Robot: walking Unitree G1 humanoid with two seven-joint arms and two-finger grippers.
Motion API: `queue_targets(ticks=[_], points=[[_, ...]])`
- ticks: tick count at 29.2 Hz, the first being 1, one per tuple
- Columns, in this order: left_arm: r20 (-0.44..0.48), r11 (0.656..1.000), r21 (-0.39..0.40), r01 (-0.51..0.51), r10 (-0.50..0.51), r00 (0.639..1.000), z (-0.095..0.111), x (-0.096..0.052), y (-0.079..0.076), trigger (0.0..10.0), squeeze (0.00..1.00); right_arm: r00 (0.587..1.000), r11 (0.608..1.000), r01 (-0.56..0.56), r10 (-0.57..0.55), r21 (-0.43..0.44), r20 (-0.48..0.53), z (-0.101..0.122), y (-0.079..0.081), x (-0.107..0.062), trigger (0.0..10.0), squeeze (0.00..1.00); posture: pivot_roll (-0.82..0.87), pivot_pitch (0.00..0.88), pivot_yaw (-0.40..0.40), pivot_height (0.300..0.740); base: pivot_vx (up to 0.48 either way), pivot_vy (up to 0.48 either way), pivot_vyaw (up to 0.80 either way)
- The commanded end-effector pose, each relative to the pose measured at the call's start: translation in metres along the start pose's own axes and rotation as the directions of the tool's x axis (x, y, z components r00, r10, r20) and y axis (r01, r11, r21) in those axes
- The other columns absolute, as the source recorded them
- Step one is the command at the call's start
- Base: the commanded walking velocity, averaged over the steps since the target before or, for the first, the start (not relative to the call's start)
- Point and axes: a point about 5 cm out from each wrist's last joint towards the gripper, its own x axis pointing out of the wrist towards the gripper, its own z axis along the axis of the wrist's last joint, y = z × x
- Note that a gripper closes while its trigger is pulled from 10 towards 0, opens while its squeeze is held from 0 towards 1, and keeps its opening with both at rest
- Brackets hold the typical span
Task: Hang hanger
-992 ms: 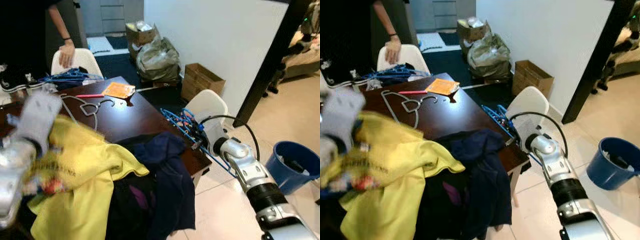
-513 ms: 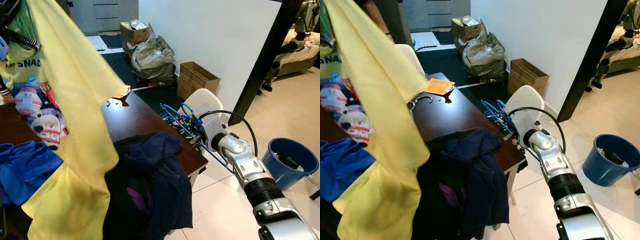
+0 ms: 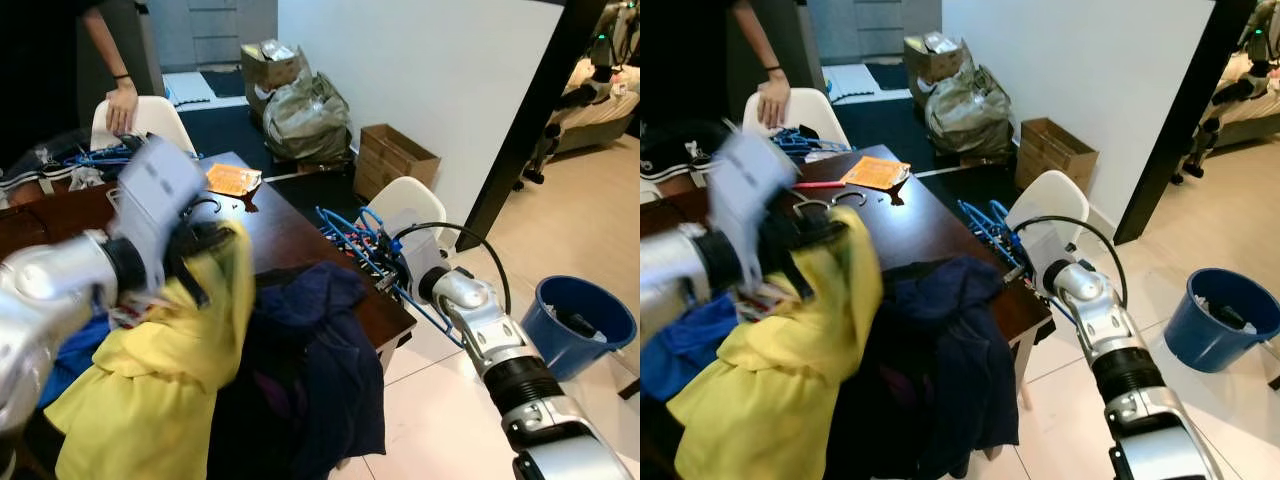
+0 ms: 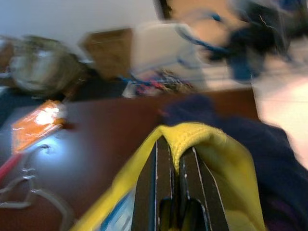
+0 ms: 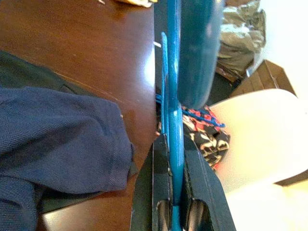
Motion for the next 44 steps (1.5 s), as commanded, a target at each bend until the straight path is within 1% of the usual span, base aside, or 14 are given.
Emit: queue_targets(ticks=[1,2,6,11,16,17,18,33,34,35,36,41,43,44], points=[[-0.102,0.99,-0.011,0.139,-0.14,0.985,-0.02,0.001,-0.029,0.0,0.0,1.0,1.0,0.007,-0.007,0.002,-0.002,-0.002,-0.002,-0.002,10.0,0.0,0.05,0.0,-0.032,0.74,0.0,0.0,0.0],[-0.157,0.98,-0.019,0.196,-0.196,0.968,-0.031,-0.002,-0.042,0.0,0.0,1.0,1.0,0.007,-0.007,0.002,-0.005,-0.002,-0.002,-0.003,10.0,0.0,0.05,0.0,-0.032,0.74,0.0,0.0,0.0],[-0.195,0.976,-0.058,0.212,-0.219,0.956,-0.039,-0.008,-0.048,0.0,0.0,1.0,1.0,0.006,-0.006,0.001,-0.009,-0.004,-0.003,-0.004,10.0,0.0,0.05,0.0,-0.034,0.74,0.0,0.0,0.0],[-0.208,0.979,-0.08,0.186,-0.199,0.958,-0.038,-0.019,-0.043,0.0,0.0,1.0,1.0,0.004,-0.004,0.001,-0.012,-0.005,-0.002,-0.004,10.0,0.0,0.05,0.0,-0.033,0.74,0.0,0.0,0.0],[-0.26,0.998,-0.037,0.048,-0.056,0.964,-0.044,-0.03,-0.024,0.0,0.0,1.0,1.0,0.001,-0.001,0.004,-0.011,-0.005,-0.001,-0.004,10.0,0.0,0.05,0.0,-0.03,0.74,0.0,0.0,0.0],[-0.259,1.0,-0.024,-0.002,-0.004,0.966,-0.044,-0.031,-0.017,8.7,0.0,1.0,1.0,0.001,-0.001,0.004,-0.013,-0.006,-0.001,-0.004,10.0,0.0,0.05,0.0,-0.032,0.74,0.0,0.0,0.0],[-0.239,0.999,-0.012,-0.038,0.034,0.97,-0.042,-0.032,-0.012,10.0,1.0,1.0,1.0,0.0,0.0,0.004,-0.014,-0.006,-0.001,-0.005,10.0,0.0,0.05,0.0,-0.032,0.74,0.0,0.0,0.0],[-0.051,0.998,0.051,0.03,-0.028,0.998,-0.016,-0.025,-0.019,10.0,1.0,1.0,1.0,0.006,-0.007,-0.007,-0.019,-0.006,-0.007,-0.008,10.0,0.0,0.03,0.0,-0.039,0.74,0.0,0.0,0.0],[-0.029,0.997,0.061,0.052,-0.05,0.998,-0.015,-0.022,-0.021,10.0,0.91,1.0,1.0,0.008,-0.008,-0.01,-0.019,-0.005,-0.007,-0.009,10.0,0.0,0.02,0.0,-0.038,0.74,0.0,0.0,0.0],[-0.016,0.996,0.068,0.065,-0.064,0.998,-0.014,-0.02,-0.022,10.0,0.91,1.0,1.0,0.009,-0.009,-0.011,-0.018,-0.005,-0.008,-0.009,10.0,0.0,0.02,0.0,-0.038,0.74,0.0,0.0,0.0],[-0.018,0.993,0.072,0.095,-0.094,0.995,-0.015,-0.019,-0.025,10.0,0.0,1.0,1.0,0.01,-0.01,-0.013,-0.019,-0.005,-0.008,-0.01,10.0,0.0,0.02,0.0,-0.039,0.74,0.0,0.0,0.0],[-0.082,0.983,0.091,0.159,-0.151,0.985,-0.028,-0.015,-0.028,10.0,0.0,1.0,1.0,0.016,-0.017,-0.019,-0.022,-0.006,-0.012,-0.012,10.0,0.0,-0.01,0.0,-0.037,0.74,0.0,0.0,0.0],[-0.103,0.984,0.104,0.143,-0.132,0.986,-0.033,-0.013,-0.024,9.4,0.0,0.999,1.0,0.021,-0.021,-0.021,-0.023,-0.006,-0.013,-0.013,10.0,0.0,-0.01,0.0,-0.037,0.74,0.0,0.0,0.0],[-0.113,0.987,0.107,0.119,-0.107,0.988,-0.037,-0.01,-0.019,8.3,0.0,0.999,0.999,0.026,-0.026,-0.023,-0.025,-0.006,-0.015,-0.014,10.0,0.0,-0.01,0.0,-0.034,0.74,0.0,0.0,0.0]])
